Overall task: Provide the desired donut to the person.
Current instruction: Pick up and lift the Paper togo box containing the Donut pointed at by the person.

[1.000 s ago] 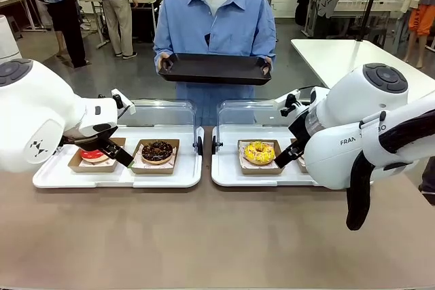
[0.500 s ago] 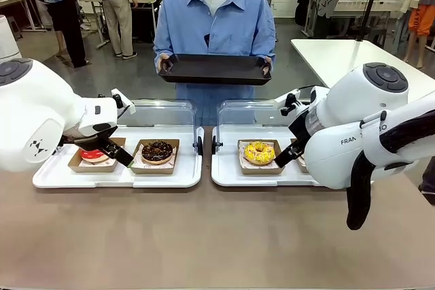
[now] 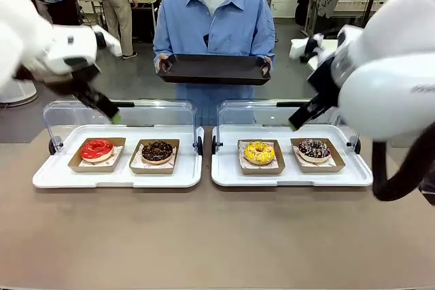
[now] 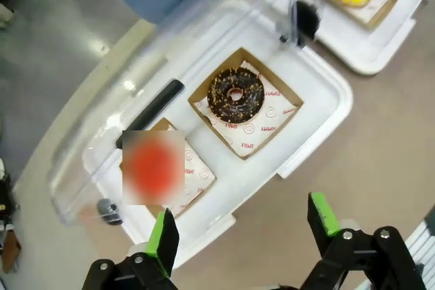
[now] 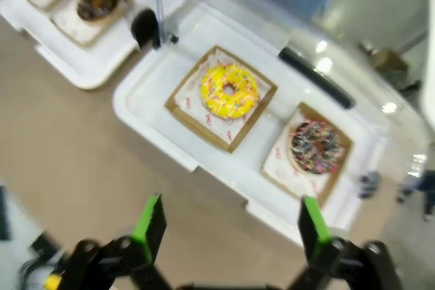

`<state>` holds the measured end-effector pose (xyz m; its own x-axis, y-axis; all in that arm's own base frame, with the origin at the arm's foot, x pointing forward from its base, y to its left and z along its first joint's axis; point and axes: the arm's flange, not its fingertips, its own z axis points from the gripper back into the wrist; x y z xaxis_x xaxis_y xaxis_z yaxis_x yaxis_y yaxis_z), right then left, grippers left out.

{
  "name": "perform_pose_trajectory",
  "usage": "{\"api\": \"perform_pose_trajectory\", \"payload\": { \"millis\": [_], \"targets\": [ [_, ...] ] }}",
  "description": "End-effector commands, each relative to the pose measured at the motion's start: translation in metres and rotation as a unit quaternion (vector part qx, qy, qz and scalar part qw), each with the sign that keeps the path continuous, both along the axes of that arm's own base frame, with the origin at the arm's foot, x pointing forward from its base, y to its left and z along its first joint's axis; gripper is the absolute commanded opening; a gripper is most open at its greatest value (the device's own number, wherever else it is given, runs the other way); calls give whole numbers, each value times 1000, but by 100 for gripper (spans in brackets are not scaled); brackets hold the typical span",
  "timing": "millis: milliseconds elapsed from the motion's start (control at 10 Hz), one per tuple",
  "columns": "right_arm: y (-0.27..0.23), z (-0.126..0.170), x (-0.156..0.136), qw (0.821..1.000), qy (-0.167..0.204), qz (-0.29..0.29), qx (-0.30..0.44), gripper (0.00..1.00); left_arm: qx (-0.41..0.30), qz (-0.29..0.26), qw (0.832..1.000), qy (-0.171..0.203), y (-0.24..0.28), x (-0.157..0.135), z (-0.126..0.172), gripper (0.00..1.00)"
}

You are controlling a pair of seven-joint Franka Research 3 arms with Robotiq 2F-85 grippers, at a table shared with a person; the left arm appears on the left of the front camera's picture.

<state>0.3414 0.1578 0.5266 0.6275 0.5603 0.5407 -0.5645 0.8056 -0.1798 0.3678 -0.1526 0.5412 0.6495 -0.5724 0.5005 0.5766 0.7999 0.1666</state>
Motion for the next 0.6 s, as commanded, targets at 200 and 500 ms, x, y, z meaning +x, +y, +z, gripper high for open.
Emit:
{"api": "perform_pose_trajectory", "payload": {
  "millis": [200,500],
  "targets": [
    [6,102,-55,999,-8,-18,-47,100,30,14,999,13,-6,-6,89,100],
    [6,109,-67,997,-44,-33,-47,100,15,1,1000,9,-3,-13,98,100]
  ]
}}
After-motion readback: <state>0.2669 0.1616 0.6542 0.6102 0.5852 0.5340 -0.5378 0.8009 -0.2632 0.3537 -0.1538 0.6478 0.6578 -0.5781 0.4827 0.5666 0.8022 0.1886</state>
